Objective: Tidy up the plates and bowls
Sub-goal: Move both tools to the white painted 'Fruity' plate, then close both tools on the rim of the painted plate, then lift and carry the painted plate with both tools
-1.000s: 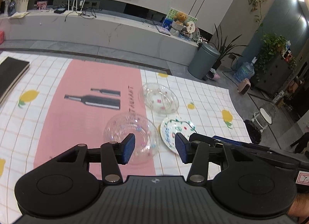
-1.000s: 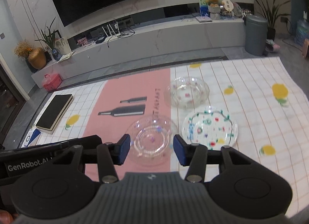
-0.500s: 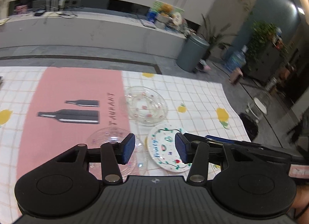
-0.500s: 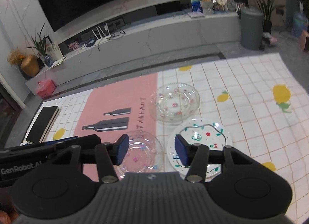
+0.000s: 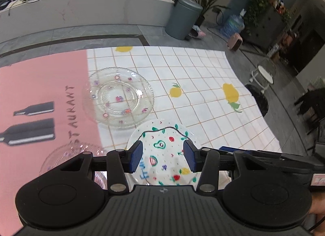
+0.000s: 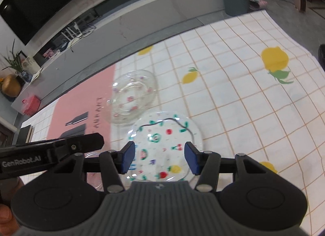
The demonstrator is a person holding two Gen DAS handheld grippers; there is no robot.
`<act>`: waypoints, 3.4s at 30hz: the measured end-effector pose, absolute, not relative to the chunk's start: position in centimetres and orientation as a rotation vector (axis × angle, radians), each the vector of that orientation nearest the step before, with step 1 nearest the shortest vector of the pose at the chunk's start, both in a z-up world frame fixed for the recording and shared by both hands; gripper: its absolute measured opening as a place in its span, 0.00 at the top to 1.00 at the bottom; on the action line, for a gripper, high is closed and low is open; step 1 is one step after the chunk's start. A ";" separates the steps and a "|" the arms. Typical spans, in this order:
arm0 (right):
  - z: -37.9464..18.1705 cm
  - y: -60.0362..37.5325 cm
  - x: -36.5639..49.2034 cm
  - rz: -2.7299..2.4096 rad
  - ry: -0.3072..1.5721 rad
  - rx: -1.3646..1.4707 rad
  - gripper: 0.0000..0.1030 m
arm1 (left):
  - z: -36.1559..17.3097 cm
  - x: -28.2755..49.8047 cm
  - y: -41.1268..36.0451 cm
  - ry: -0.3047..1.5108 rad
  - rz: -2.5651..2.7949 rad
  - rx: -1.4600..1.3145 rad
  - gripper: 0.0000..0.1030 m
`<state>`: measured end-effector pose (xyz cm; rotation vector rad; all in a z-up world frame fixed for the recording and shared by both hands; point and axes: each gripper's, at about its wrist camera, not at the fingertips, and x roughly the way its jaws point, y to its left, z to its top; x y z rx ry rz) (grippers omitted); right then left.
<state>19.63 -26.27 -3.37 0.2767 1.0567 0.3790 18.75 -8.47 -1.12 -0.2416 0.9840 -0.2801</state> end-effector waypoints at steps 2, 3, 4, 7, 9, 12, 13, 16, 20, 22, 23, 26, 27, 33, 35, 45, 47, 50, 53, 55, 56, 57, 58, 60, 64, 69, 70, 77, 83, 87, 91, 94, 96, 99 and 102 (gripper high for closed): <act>-3.9 -26.9 20.3 0.376 1.075 0.312 0.48 | -1.9 19.9 -8.6 0.995 -0.293 -0.249 0.48; -4.0 -27.1 20.5 0.379 1.076 0.321 0.48 | -2.4 20.4 -8.6 1.004 -0.300 -0.257 0.48; -4.1 -27.2 20.7 0.379 1.075 0.324 0.48 | -2.8 20.9 -8.6 1.017 -0.303 -0.261 0.48; -4.7 -27.5 21.2 0.374 1.080 0.320 0.48 | -4.2 22.2 -8.8 1.059 -0.299 -0.244 0.48; -5.5 -27.7 21.7 0.359 1.096 0.314 0.49 | -5.0 22.7 -8.7 1.076 -0.289 -0.233 0.49; -6.9 -28.0 22.3 0.338 1.132 0.310 0.53 | -5.8 23.4 -8.2 1.091 -0.272 -0.245 0.50; -7.3 -28.1 22.5 0.337 1.140 0.314 0.53 | -6.1 23.6 -8.0 1.097 -0.270 -0.251 0.50; -8.2 -28.5 22.9 0.328 1.160 0.328 0.54 | -7.0 24.1 -7.2 1.118 -0.262 -0.276 0.51; -8.8 -28.9 23.2 0.318 1.170 0.339 0.55 | -7.7 24.5 -6.4 1.128 -0.259 -0.304 0.51; -9.2 -29.1 23.3 0.322 1.181 0.363 0.57 | -8.1 24.6 -6.2 1.141 -0.258 -0.311 0.51; -9.4 -29.3 23.3 0.329 1.185 0.383 0.60 | -8.3 24.6 -6.1 1.147 -0.260 -0.316 0.51; -9.6 -29.5 23.4 0.343 1.197 0.428 0.64 | -8.7 24.6 -5.7 1.161 -0.277 -0.357 0.55; -9.6 -29.4 23.4 0.350 1.201 0.439 0.65 | -8.9 24.7 -5.5 1.167 -0.281 -0.379 0.56; -9.6 -29.2 23.2 0.375 1.189 0.434 0.67 | -9.0 24.7 -5.0 1.170 -0.280 -0.401 0.60; -9.7 -29.0 23.1 0.392 1.173 0.416 0.67 | -9.0 24.6 -5.1 1.167 -0.278 -0.400 0.60; -9.7 -29.2 23.0 0.341 1.178 0.388 0.90 | -8.6 23.8 -6.4 1.143 -0.204 -0.302 0.83; -9.6 -29.1 22.8 0.332 1.182 0.377 0.90 | -8.5 23.7 -6.6 1.150 -0.198 -0.296 0.83; -9.5 -29.4 22.8 0.324 1.193 0.391 0.90 | -8.5 23.5 -6.7 1.159 -0.192 -0.298 0.83; -9.1 -29.8 22.7 0.315 1.198 0.405 0.91 | -8.4 23.4 -6.8 1.176 -0.191 -0.317 0.83; -8.8 -30.0 22.4 0.315 1.198 0.408 0.91 | -8.1 23.2 -7.1 1.179 -0.190 -0.314 0.83; -8.6 -30.2 22.3 0.316 1.194 0.409 0.91 | -7.9 23.0 -7.2 1.178 -0.190 -0.309 0.83; -8.4 -30.3 22.1 0.316 1.193 0.412 0.91 | -7.8 22.9 -7.4 1.177 -0.190 -0.305 0.83; -8.3 -30.6 22.0 0.315 1.193 0.417 0.92 | -7.6 22.7 -7.5 1.178 -0.191 -0.304 0.83; -8.2 -31.0 21.7 0.312 1.196 0.430 0.91 | -7.2 22.3 -7.9 1.183 -0.192 -0.302 0.83; -7.8 -32.2 20.8 0.297 1.196 0.461 0.91 | -6.8 21.4 -8.7 1.186 -0.199 -0.306 0.83; -7.4 -34.0 19.2 0.280 1.207 0.512 0.91 | -6.1 20.2 -9.5 1.194 -0.217 -0.316 0.83; -7.4 -34.3 18.8 0.274 1.212 0.519 0.91 | -6.0 19.9 -9.8 1.199 -0.223 -0.314 0.83; -8.2 -36.4 16.4 0.226 1.252 0.561 0.91 | -6.0 17.9 -11.9 1.275 -0.255 -0.259 0.83; -8.7 -37.2 14.0 0.198 1.281 0.570 0.91 | -7.0 16.5 -13.3 1.340 -0.247 -0.208 0.83; -8.9 -37.6 13.1 0.177 1.292 0.564 0.91 | -6.6 15.8 -14.3 1.356 -0.262 -0.165 0.83; -9.1 -37.8 12.3 0.167 1.302 0.559 0.91 | -6.6 15.4 -15.0 1.374 -0.267 -0.118 0.83; -9.2 -37.8 12.0 0.158 1.313 0.537 0.89 | -6.8 15.2 -15.5 1.391 -0.271 -0.106 0.83; -9.3 -37.7 11.8 0.151 1.322 0.517 0.87 | -7.0 15.2 -15.8 1.401 -0.277 -0.098 0.83; -9.3 -37.6 11.6 0.152 1.325 0.496 0.86 | -7.0 15.0 -16.1 1.410 -0.276 -0.084 0.82; -9.2 -37.6 11.4 0.153 1.323 0.485 0.86 | -7.0 15.0 -16.1 1.417 -0.276 -0.080 0.82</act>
